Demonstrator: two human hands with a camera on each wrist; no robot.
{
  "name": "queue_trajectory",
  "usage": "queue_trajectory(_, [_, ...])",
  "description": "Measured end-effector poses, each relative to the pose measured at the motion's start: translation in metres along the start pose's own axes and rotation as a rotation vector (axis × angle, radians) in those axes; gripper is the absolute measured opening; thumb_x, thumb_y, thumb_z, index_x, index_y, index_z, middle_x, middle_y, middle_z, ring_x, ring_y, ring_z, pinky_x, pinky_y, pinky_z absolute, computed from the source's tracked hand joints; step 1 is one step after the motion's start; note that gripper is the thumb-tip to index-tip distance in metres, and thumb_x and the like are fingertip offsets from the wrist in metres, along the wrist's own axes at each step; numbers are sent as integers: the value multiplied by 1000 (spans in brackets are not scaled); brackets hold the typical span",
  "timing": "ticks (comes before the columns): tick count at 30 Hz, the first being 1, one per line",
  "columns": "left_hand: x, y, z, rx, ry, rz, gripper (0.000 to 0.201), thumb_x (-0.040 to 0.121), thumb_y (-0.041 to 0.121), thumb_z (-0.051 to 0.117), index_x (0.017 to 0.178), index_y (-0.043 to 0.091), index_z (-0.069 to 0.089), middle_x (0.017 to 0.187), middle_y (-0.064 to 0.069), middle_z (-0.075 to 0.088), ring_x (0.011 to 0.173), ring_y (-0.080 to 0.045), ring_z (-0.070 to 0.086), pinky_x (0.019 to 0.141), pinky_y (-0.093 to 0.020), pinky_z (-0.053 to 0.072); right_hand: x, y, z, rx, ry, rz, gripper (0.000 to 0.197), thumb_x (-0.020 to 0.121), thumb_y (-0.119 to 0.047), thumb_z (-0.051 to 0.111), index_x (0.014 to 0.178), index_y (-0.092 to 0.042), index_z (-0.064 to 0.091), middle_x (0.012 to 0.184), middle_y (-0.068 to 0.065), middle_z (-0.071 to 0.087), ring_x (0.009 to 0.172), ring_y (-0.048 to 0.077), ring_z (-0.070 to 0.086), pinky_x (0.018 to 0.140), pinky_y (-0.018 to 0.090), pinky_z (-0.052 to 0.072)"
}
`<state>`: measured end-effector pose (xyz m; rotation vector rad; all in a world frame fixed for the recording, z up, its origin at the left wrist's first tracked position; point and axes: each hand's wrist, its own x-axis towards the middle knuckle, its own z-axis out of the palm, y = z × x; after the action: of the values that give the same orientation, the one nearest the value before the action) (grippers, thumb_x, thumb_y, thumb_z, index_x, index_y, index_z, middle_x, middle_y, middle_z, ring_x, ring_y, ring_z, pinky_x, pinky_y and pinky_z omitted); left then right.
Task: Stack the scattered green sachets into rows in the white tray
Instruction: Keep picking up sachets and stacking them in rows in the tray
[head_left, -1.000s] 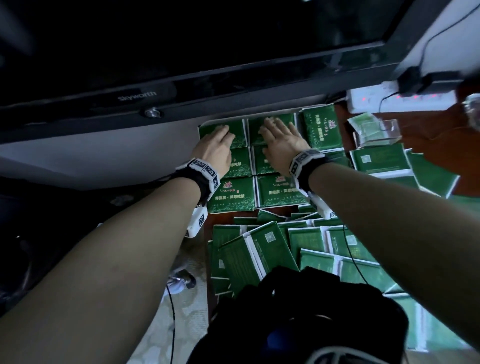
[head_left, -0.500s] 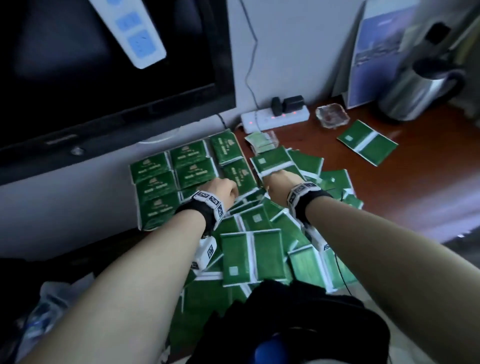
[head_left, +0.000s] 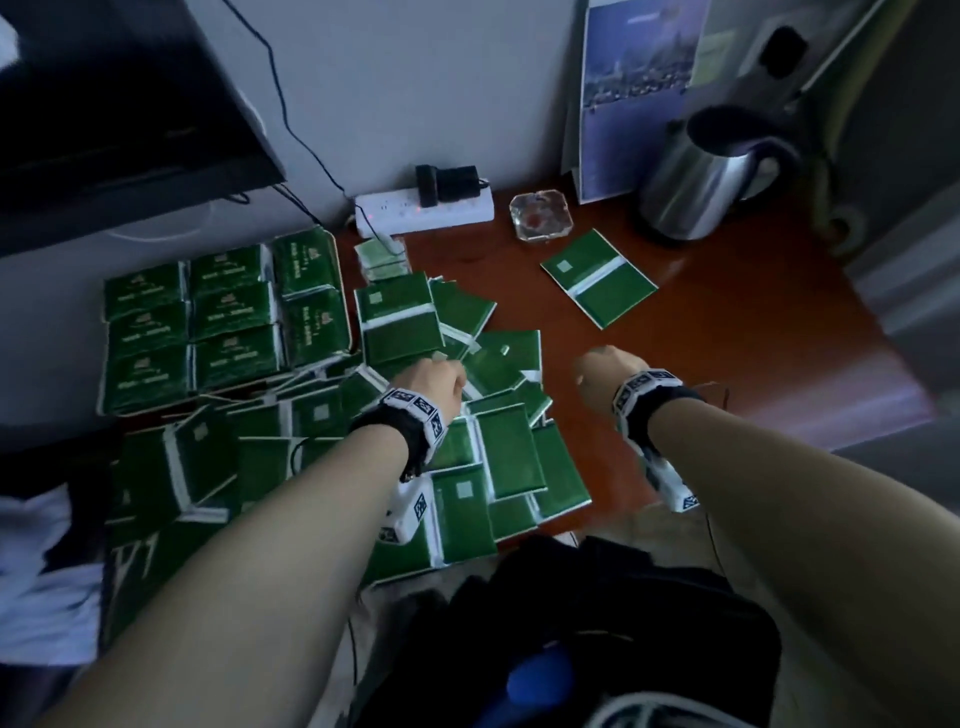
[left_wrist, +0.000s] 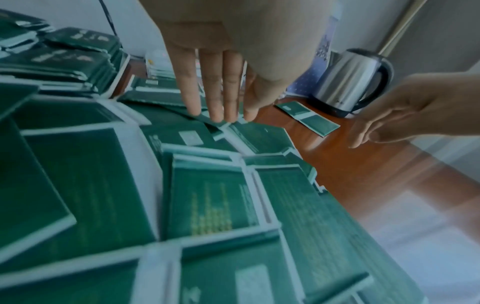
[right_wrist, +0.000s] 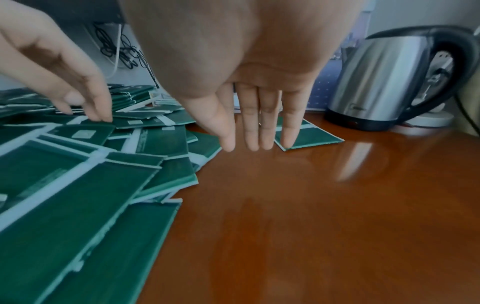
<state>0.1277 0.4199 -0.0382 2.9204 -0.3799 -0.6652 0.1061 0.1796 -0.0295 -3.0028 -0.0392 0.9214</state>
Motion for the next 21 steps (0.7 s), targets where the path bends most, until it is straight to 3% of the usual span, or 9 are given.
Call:
queue_trajectory(4, [-5, 24, 27, -6, 38, -71, 32, 94, 19, 56, 127, 20, 58, 132, 0, 54, 112, -22, 58, 89, -38, 53, 3, 34, 8, -63, -56, -42, 35, 93, -14, 50, 126, -17, 61, 128, 7, 57, 117, 28, 57, 84, 36, 53])
queue_trajectory(8, [-4, 28, 40, 3, 56, -172, 49, 95, 26, 57, 141, 14, 45, 151, -11, 37, 132, -30, 46, 101, -44, 47, 12, 44, 10, -20, -16, -51, 47, 90, -8, 50, 136, -18, 50, 138, 11, 43, 120, 36, 49, 93, 43, 52])
queue_trajectory(10, [1, 28, 44, 9, 62, -204, 57, 95, 29, 57, 146, 13, 38, 158, -14, 26, 141, -32, 35, 110, -46, 40, 24, 46, 12, -8, 39, -66, 52, 89, -8, 51, 140, -17, 46, 146, 12, 36, 130, 36, 40, 105, 47, 42])
queue_trajectory(12, [10, 29, 47, 30, 75, -203, 64, 95, 32, 56, 150, 12, 30, 160, -17, 19, 147, -32, 24, 117, -49, 28, 40, 48, 16, -20, 86, -68, 59, 87, -10, 53, 144, -17, 39, 158, 14, 22, 144, 34, 23, 118, 53, 24])
queue_trajectory(14, [21, 30, 51, 39, 48, -220, 68, 97, 34, 52, 154, 13, 20, 162, -16, 14, 149, -31, 16, 121, -50, 17, 59, 51, 19, -10, 131, -44, 66, 86, -11, 53, 149, -16, 31, 162, 14, 10, 149, 35, 11, 120, 58, 12])
queue_trajectory(17, [29, 35, 60, 35, 0, -269, 70, 99, 34, 46, 156, 12, 13, 163, -15, 10, 151, -28, 11, 122, -51, 9, 81, 53, 23, 33, 120, -36, 71, 86, -14, 50, 153, -17, 25, 162, 15, 10, 149, 36, 12, 119, 60, 11])
queue_trajectory(19, [28, 39, 67, 27, 22, -284, 70, 98, 32, 46, 155, 10, 13, 163, -16, 8, 151, -27, 9, 122, -50, 7, 88, 55, 25, 24, 48, -44, 72, 87, -15, 51, 153, -17, 23, 162, 15, 12, 147, 37, 16, 119, 58, 13])
queue_trajectory(21, [27, 41, 73, 21, 65, -286, 69, 97, 31, 46, 155, 9, 14, 163, -15, 8, 151, -26, 8, 122, -52, 7, 90, 58, 28, 9, 65, -49, 71, 88, -17, 54, 152, -17, 24, 161, 14, 13, 146, 36, 19, 119, 56, 17])
